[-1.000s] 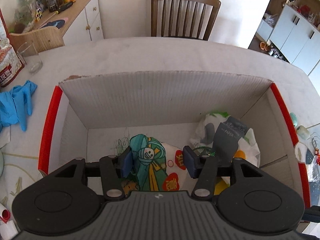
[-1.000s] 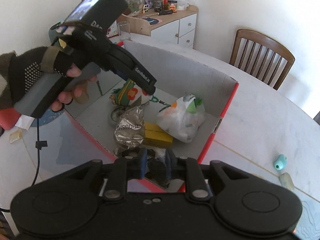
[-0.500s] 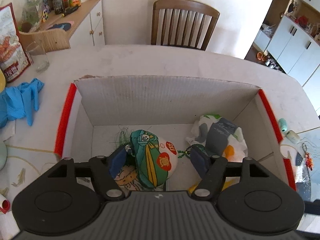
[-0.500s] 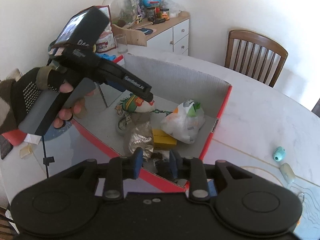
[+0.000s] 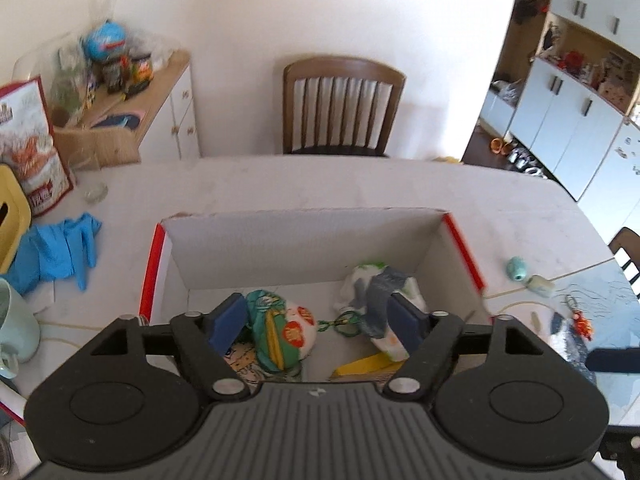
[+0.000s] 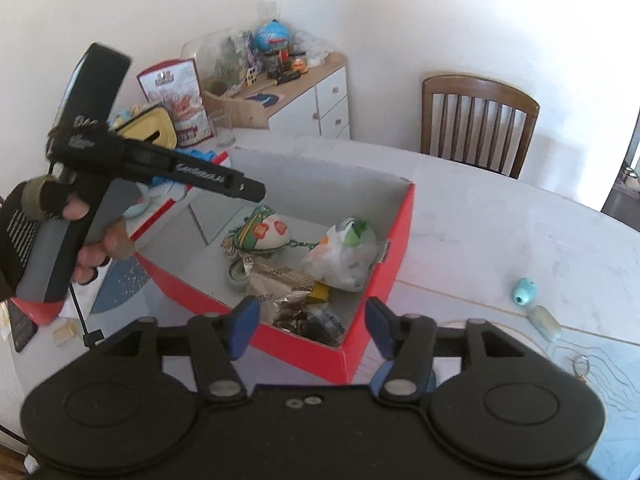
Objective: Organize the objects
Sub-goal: 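Open both grippers to release the pouch and keychain inside the box, then move left gripper to the bead bag while right gripper approaches the red dragon keychain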
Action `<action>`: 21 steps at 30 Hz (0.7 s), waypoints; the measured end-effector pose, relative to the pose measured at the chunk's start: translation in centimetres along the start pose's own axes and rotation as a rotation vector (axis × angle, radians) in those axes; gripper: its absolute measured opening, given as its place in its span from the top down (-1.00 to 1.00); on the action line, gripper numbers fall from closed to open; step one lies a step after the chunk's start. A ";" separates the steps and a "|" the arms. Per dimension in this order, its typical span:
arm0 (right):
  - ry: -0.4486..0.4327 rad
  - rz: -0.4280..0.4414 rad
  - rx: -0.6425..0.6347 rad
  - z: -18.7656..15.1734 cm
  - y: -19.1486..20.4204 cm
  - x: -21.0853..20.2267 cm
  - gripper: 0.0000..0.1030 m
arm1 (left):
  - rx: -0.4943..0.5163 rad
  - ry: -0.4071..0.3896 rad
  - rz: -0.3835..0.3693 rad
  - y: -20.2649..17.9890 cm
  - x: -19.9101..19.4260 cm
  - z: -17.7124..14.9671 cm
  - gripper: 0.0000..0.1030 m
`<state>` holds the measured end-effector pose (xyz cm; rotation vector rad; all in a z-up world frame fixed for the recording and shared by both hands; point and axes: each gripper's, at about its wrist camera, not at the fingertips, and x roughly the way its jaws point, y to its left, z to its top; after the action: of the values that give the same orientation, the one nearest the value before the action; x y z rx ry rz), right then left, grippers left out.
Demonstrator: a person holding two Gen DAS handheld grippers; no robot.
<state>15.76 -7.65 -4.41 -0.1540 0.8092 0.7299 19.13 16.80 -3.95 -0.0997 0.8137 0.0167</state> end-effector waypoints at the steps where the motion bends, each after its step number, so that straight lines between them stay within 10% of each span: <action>1: -0.005 0.002 0.006 -0.1 -0.2 -0.3 -0.20 | 0.006 -0.006 -0.006 -0.5 -0.5 -0.1 -0.59; 21: -0.022 -0.014 0.081 -2.7 -9.3 -7.0 -0.77 | 0.003 -0.037 -0.042 -12.1 -4.1 -1.5 -0.77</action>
<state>16.89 -19.39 -2.63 -0.0785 0.8143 0.6838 15.91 4.70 -0.99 -0.1131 0.7747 -0.0224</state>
